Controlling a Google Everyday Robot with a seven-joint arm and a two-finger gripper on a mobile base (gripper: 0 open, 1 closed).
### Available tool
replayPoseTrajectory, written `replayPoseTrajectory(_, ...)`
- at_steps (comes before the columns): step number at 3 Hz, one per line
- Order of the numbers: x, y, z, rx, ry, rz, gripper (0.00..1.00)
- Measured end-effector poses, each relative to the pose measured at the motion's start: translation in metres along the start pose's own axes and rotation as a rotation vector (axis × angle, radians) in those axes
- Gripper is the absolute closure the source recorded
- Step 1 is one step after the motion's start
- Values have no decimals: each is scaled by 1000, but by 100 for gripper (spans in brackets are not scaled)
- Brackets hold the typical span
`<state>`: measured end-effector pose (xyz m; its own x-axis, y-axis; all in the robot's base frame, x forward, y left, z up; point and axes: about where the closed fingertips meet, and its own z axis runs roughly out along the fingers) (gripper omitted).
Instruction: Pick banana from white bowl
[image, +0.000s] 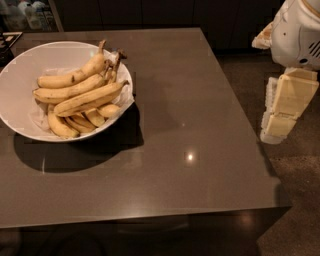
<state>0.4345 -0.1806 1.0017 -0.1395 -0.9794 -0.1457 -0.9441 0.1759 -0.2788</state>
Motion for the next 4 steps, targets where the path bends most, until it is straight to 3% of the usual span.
replayPoseTrajectory(1,-30,10,-8,-15,-22,-112,0)
replayPoseTrajectory(2,-33,8,-13,12,-31,-115,0)
replayPoseTrajectory(3,-65,8,-14,19,-82,-146,0)
replayPoseTrajectory(4,-110,8,-8,-16,-63,-185,0)
